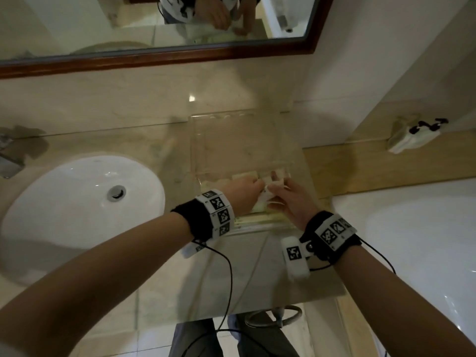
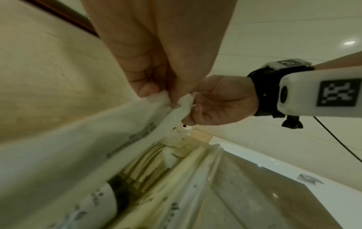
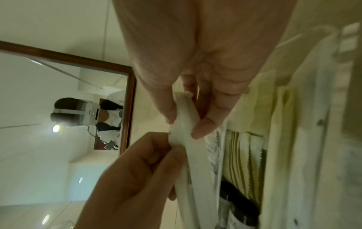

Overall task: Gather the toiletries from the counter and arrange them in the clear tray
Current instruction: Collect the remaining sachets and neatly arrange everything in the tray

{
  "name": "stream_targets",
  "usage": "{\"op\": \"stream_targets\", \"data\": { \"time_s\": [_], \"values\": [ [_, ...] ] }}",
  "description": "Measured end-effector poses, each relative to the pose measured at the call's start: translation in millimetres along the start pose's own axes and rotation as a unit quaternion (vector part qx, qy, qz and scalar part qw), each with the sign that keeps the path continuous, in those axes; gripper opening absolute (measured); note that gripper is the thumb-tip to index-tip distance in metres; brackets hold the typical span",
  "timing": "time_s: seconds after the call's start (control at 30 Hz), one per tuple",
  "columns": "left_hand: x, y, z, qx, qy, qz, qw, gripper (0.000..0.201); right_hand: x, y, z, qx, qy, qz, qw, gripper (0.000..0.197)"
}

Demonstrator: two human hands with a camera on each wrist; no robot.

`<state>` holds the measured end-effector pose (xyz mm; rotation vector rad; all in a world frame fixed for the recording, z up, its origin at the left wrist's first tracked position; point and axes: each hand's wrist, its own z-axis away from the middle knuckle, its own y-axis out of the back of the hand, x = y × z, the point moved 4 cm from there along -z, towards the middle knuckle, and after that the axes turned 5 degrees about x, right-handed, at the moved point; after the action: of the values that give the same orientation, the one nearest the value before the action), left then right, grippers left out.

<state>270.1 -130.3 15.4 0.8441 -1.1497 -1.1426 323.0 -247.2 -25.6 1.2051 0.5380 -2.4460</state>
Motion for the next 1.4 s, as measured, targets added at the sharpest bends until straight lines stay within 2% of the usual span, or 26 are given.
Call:
{"op": "stream_targets", "data": {
  "time_s": [0.03, 0.17, 0.27, 0.33, 0.37, 0.4, 0.47, 0.5, 0.63, 0.73, 0.9, 1.03, 1.07, 1.13, 1.2, 1.23, 1.3, 1.4],
  "values": [
    [2.6, -3.5, -1.5, -0.002, -0.005, 0.007, 1.000, 0.025, 2.4, 5.2, -0.1, 0.008, 0.000, -0.012, 1.000, 0.004],
    [-2.5, -18.0, 2.9, -0.027, -0.014, -0.001, 1.000, 0.038, 8.4, 29.1, 0.5, 0.033, 0.017, -0.026, 0.999, 0.009],
    [-15.1, -34.1, 16.1, -0.068, -0.013, -0.039, 0.997, 0.035, 13.5, 40.9, 2.8, 0.050, 0.003, -0.022, 0.998, 0.009],
    [-19.5, -41.4, 21.9, -0.077, -0.005, -0.041, 0.996, 0.031, 11.2, 46.3, 6.3, 0.064, 0.015, 0.042, 0.997, 0.007],
    [-22.4, -43.0, 24.8, -0.076, -0.001, -0.042, 0.996, 0.031, 7.4, 47.1, 7.9, 0.075, 0.044, 0.123, 0.989, 0.009],
    [-24.0, -44.1, 27.5, -0.075, 0.001, -0.042, 0.996, 0.031, 3.6, 48.0, 10.0, 0.085, 0.083, 0.233, 0.965, 0.012],
    [-23.5, -46.2, 30.0, -0.075, 0.000, -0.042, 0.996, 0.031, -1.2, 49.0, 12.5, 0.094, 0.166, 0.445, 0.875, 0.019],
    [-22.1, -47.4, 30.6, -0.072, -0.006, -0.044, 0.996, 0.030, 0.0, 48.4, 13.3, 0.085, 0.199, 0.504, 0.836, 0.022],
    [-21.7, -51.6, 30.9, -0.060, -0.020, -0.049, 0.997, 0.028, 15.9, 37.2, 18.7, 0.014, 0.286, 0.570, 0.770, 0.024],
    [-23.7, -50.1, 30.2, -0.056, -0.020, -0.068, 0.996, 0.027, 24.3, 29.6, 17.8, -0.003, 0.304, 0.605, 0.736, 0.016],
    [-27.9, -47.5, 33.6, -0.051, -0.015, -0.060, 0.997, 0.027, 23.0, 23.2, 12.2, -0.004, 0.333, 0.564, 0.756, 0.009],
    [-35.9, -49.1, 37.9, -0.064, 0.012, -0.056, 0.996, 0.028, 26.1, 16.4, 6.7, -0.007, 0.304, 0.558, 0.772, 0.007],
    [-36.8, -49.5, 38.0, -0.067, 0.016, -0.057, 0.996, 0.028, 25.9, 14.9, 5.8, -0.003, 0.296, 0.570, 0.767, 0.009],
    [-37.4, -51.5, 39.2, -0.068, 0.018, -0.051, 0.996, 0.030, 24.8, 11.4, 8.4, 0.007, 0.300, 0.609, 0.734, 0.013],
    [-38.1, -56.0, 43.5, -0.061, 0.017, -0.041, 0.997, 0.033, 22.4, 7.3, 17.3, 0.013, 0.339, 0.639, 0.691, 0.022],
    [-38.9, -58.7, 46.5, -0.053, 0.014, -0.037, 0.998, 0.034, 22.1, 5.7, 22.4, 0.011, 0.360, 0.640, 0.679, 0.026],
    [-40.3, -63.4, 51.7, -0.037, 0.005, -0.033, 0.999, 0.032, 25.2, 8.3, 26.7, 0.008, 0.378, 0.623, 0.685, 0.025],
    [-43.1, -63.7, 50.9, -0.032, 0.019, -0.022, 0.999, 0.032, 32.6, 15.3, 20.4, 0.009, 0.328, 0.613, 0.719, 0.014]
  ]
}}
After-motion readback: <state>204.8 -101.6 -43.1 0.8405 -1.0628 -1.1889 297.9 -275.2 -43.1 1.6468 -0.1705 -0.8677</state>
